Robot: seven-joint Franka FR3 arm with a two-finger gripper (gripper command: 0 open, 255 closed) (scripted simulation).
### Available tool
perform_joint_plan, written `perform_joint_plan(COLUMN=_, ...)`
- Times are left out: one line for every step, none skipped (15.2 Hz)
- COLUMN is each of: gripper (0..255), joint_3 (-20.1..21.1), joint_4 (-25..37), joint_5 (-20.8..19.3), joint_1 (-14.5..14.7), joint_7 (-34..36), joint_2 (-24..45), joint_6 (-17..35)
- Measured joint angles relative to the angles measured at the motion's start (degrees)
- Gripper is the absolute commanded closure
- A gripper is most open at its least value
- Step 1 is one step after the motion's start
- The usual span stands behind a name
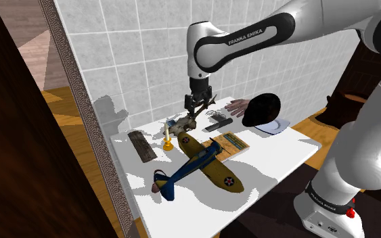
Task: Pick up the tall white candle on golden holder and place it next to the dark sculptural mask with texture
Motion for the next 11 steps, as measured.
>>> perform_joint_plan(gripper=0, joint_3=0.37, joint_4=1.76, joint_5=-0.19, joint_1=0.36, joint_7=0.18, joint_2=1.88, joint_6=0.36)
perform_joint_plan(gripper=0, joint_3=0.64, joint_4=4.30, joint_5=-0.46, joint_1=0.64, joint_7=0.18, joint_2=4.07, joint_6=0.17)
perform_joint_plan(gripper=0, joint_3=0.92, joint_4=5.88, joint_5=-0.71, joint_1=0.95, joint_7=0.20, joint_2=5.87, joint_6=0.60)
perform_joint_plan(gripper=0, joint_3=1.27, joint_4=8.02, joint_5=-1.04, joint_1=1.38, joint_7=0.47, joint_2=7.99, joint_6=0.77)
perform_joint_plan(gripper=0, joint_3=1.60, joint_4=9.92, joint_5=-1.38, joint_1=1.83, joint_7=0.71, joint_2=9.99, joint_6=1.08)
perform_joint_plan(gripper=0, joint_3=1.91, joint_4=12.17, joint_5=-1.73, joint_1=2.29, joint_7=0.92, joint_2=12.09, joint_6=1.12)
perform_joint_plan(gripper=0, joint_3=2.17, joint_4=13.79, joint_5=-2.01, joint_1=2.67, joint_7=0.96, joint_2=13.54, joint_6=1.14)
perform_joint_plan(gripper=0, joint_3=2.49, joint_4=15.60, joint_5=-2.36, joint_1=3.23, joint_7=1.27, joint_2=15.25, joint_6=1.25)
perform_joint_plan(gripper=0, joint_3=2.76, joint_4=17.70, joint_5=-2.76, joint_1=3.76, joint_7=1.48, joint_2=17.30, joint_6=1.39)
perform_joint_plan(gripper=0, joint_3=2.95, joint_4=20.49, joint_5=-3.16, joint_1=4.23, joint_7=1.51, joint_2=19.43, joint_6=0.86)
perform_joint_plan(gripper=0, joint_3=3.14, joint_4=23.06, joint_5=-3.55, joint_1=4.76, joint_7=1.65, joint_2=21.38, joint_6=0.41)
